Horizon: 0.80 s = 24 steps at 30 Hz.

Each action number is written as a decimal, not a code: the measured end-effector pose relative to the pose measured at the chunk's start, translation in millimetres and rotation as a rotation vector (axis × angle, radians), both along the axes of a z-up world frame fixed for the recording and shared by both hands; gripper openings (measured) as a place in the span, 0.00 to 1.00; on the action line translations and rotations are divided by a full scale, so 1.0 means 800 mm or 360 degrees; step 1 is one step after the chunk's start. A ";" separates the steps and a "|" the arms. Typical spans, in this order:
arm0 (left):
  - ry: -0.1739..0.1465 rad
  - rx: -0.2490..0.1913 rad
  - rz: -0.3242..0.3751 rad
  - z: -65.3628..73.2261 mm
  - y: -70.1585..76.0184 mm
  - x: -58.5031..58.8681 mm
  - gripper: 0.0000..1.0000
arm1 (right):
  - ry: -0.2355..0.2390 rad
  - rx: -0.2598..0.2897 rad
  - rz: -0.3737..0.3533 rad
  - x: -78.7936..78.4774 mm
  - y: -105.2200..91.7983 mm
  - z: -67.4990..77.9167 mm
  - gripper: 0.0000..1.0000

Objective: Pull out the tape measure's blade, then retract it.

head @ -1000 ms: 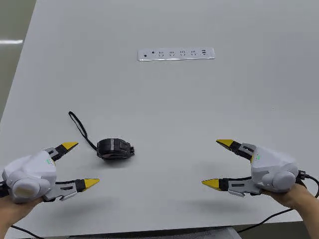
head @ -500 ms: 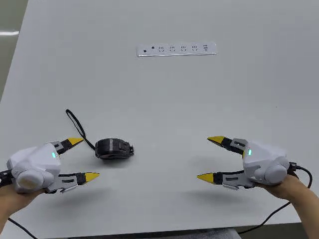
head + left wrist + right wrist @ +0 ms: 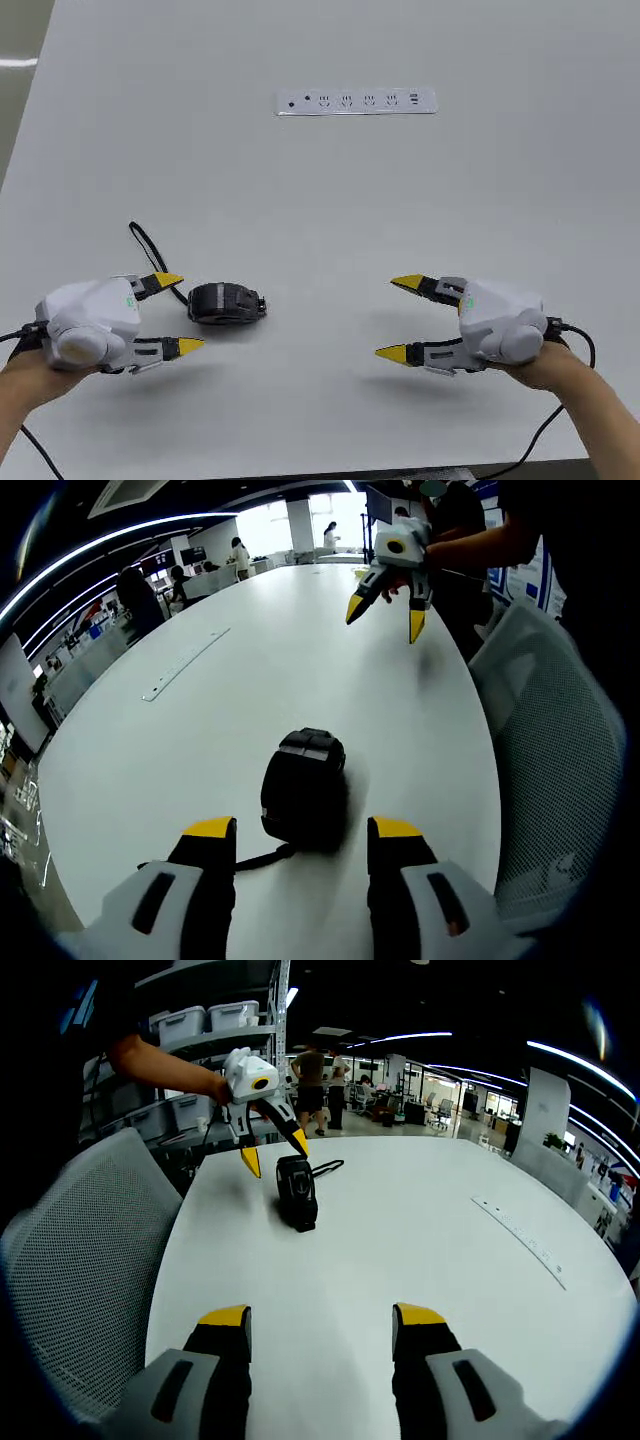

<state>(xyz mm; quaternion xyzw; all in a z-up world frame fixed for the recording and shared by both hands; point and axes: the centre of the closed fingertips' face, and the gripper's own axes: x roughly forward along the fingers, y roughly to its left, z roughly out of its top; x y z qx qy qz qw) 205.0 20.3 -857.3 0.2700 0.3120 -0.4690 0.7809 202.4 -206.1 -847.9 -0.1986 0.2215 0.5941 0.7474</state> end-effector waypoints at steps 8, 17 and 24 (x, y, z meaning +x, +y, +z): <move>0.0031 0.0046 -0.0074 -0.009 -0.007 0.005 0.45 | -0.0007 0.0006 0.0037 0.008 0.015 -0.001 0.54; 0.0071 0.0093 -0.0149 -0.019 -0.012 0.007 0.41 | -0.0020 0.0003 0.0079 0.021 0.032 -0.005 0.53; 0.0097 0.0117 -0.0204 -0.025 -0.016 0.007 0.37 | -0.0015 0.0007 0.0135 0.024 0.049 -0.011 0.51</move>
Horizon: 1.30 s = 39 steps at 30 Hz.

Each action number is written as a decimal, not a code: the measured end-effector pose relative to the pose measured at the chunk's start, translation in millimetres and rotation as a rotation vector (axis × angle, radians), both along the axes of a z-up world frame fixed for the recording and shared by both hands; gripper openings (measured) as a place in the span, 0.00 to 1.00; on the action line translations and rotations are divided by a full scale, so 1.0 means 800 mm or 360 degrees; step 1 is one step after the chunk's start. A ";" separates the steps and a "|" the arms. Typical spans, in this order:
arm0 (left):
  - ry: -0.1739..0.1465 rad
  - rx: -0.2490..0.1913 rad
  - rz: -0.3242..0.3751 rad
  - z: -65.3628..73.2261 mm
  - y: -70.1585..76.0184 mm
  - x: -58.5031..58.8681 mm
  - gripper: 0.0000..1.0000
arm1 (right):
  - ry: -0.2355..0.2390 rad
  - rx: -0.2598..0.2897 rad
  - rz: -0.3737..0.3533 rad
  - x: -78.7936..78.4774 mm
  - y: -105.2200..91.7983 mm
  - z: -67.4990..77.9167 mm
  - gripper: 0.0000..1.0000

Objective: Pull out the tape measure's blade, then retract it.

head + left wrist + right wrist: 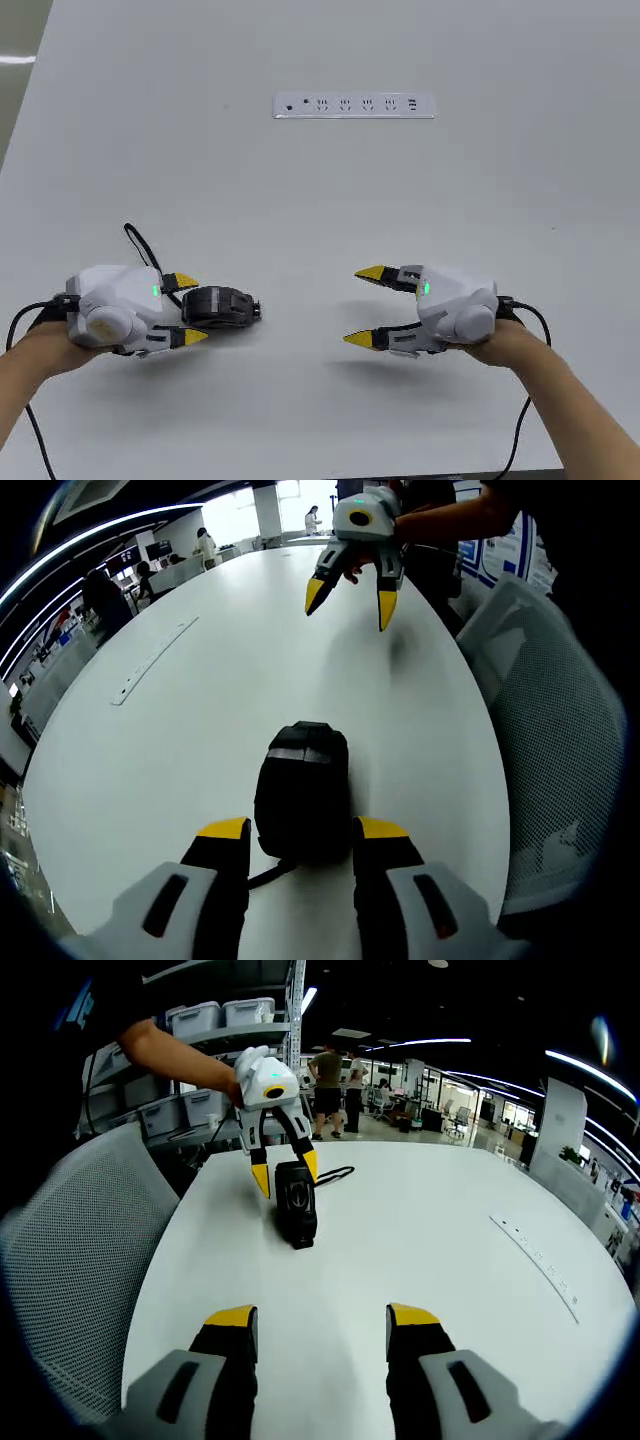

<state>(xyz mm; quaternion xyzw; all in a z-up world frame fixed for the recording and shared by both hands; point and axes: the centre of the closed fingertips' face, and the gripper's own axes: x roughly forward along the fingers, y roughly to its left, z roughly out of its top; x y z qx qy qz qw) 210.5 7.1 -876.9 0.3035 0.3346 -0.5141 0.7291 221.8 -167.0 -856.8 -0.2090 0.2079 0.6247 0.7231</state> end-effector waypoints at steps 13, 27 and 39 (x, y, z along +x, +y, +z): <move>0.0014 0.0070 -0.0128 -0.007 -0.003 0.003 0.29 | 0.0009 -0.0009 0.0096 0.002 0.035 -0.011 0.47; 0.0023 0.0077 -0.0136 -0.009 -0.004 0.003 0.29 | 0.0017 -0.0012 0.0168 0.003 0.072 -0.023 0.42; 0.0040 0.0076 -0.0107 -0.010 -0.003 0.003 0.27 | 0.0031 0.0021 0.0257 -0.006 0.107 -0.034 0.32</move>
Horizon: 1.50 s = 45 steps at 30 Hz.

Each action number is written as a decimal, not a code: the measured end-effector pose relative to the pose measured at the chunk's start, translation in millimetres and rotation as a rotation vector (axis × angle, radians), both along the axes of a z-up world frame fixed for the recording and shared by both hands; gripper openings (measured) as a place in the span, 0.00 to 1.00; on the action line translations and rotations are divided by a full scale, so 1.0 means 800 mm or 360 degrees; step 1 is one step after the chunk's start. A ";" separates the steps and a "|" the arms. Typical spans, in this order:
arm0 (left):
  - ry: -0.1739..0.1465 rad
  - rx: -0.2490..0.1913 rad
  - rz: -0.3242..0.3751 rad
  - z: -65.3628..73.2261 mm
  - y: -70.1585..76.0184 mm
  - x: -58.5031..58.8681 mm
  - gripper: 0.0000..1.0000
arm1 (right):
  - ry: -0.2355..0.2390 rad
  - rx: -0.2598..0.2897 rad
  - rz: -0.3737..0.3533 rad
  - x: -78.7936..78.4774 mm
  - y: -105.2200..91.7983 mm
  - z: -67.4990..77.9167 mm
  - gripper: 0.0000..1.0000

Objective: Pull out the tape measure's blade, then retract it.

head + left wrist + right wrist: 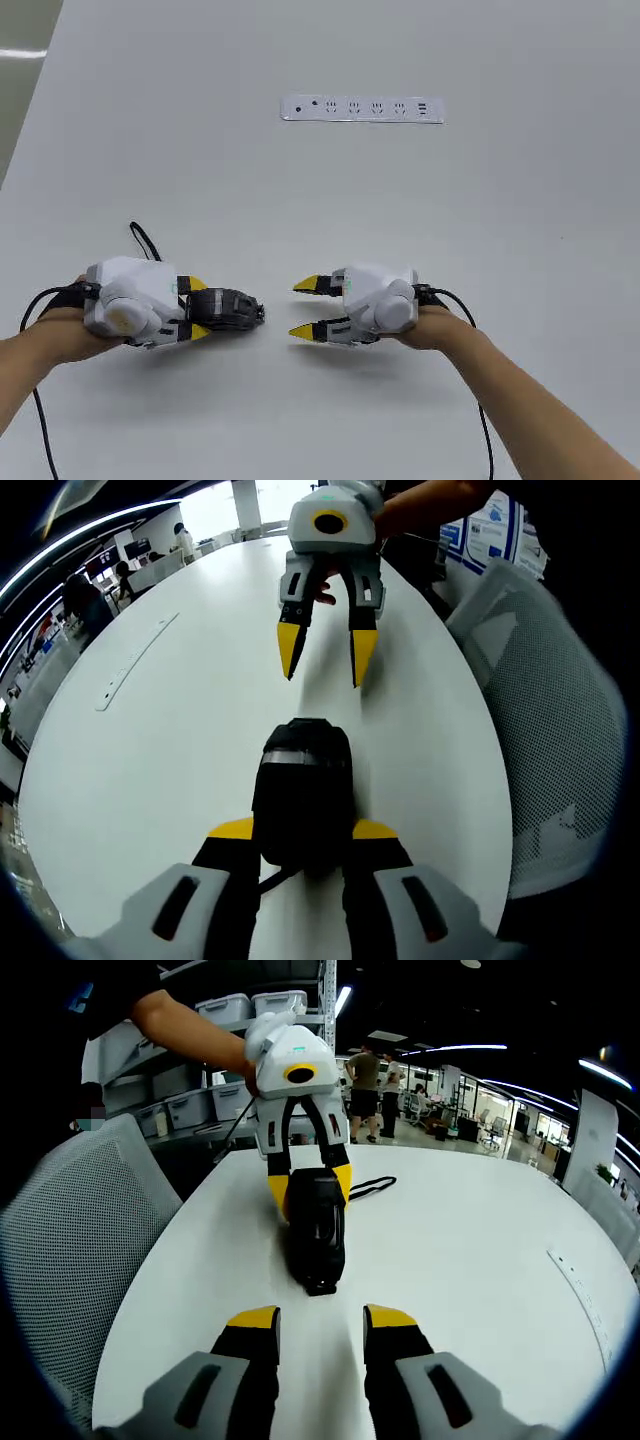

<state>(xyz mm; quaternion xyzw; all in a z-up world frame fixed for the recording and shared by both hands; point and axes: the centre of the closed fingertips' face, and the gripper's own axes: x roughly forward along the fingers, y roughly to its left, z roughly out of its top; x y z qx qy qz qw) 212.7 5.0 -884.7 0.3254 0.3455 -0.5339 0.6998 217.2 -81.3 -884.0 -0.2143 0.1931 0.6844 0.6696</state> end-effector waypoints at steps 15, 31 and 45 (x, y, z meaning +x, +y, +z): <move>0.0008 -0.0014 -0.0019 -0.003 0.002 0.001 0.27 | 0.0011 -0.0002 0.0072 -0.002 0.028 -0.019 0.24; 0.0013 -0.0047 -0.0027 -0.004 0.003 0.001 0.27 | 0.0018 -0.0040 0.0151 -0.004 0.045 -0.035 0.18; 0.0030 -0.0104 0.0004 -0.002 0.001 0.000 0.27 | 0.0042 -0.0052 0.0142 -0.002 0.050 -0.040 0.15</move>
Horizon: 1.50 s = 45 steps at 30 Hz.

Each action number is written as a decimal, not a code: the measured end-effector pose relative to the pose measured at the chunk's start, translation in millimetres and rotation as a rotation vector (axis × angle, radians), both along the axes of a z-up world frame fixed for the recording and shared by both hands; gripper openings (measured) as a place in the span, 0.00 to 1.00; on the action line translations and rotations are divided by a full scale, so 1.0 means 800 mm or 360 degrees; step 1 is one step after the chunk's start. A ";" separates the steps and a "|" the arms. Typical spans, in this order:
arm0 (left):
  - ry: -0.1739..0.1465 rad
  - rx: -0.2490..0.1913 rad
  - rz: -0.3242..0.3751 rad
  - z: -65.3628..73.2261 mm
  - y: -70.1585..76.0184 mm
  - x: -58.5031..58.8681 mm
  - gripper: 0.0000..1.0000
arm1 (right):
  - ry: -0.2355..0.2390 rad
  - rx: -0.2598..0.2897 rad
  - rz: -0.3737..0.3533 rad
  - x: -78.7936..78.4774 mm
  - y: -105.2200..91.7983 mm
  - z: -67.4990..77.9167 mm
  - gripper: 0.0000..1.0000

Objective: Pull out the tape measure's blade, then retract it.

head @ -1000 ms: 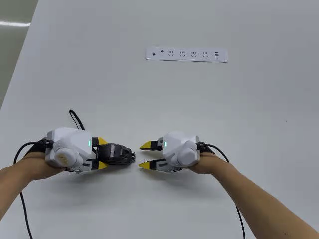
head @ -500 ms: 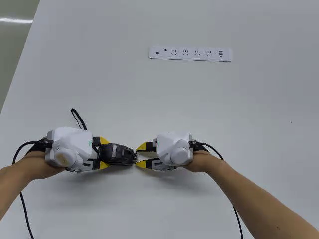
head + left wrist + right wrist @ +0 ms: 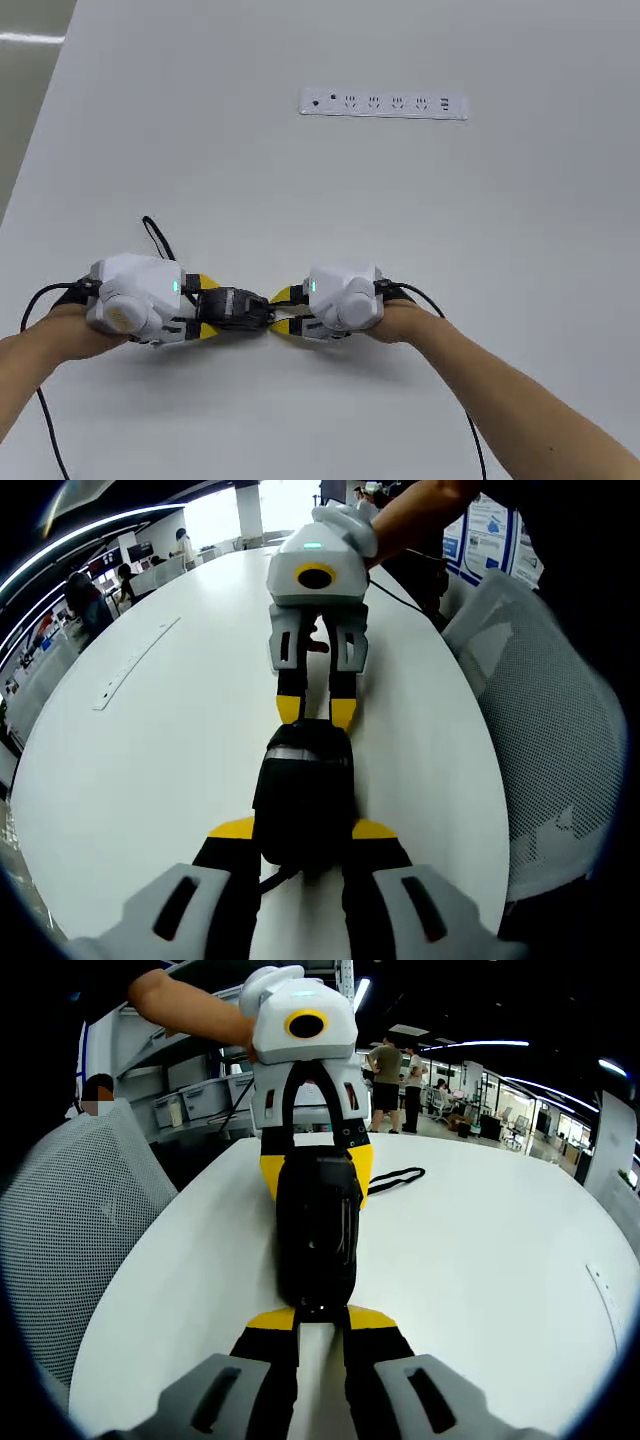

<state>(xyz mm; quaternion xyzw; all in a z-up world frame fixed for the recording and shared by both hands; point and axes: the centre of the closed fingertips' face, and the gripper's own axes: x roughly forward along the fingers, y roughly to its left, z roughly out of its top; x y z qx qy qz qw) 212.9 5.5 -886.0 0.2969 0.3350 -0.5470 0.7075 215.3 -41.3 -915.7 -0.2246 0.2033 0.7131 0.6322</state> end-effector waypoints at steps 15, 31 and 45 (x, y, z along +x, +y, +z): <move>0.0011 -0.0013 0.0015 0.003 0.001 -0.001 0.27 | 0.0003 0.0005 -0.0002 0.000 0.000 0.003 0.12; 0.0017 -0.0014 0.0013 0.003 0.002 -0.001 0.27 | -0.0014 -0.0011 0.0009 -0.001 0.002 0.003 0.10; 0.0023 -0.0010 0.0020 -0.001 0.007 0.001 0.27 | -0.0007 -0.0014 0.0008 -0.001 0.001 0.006 0.09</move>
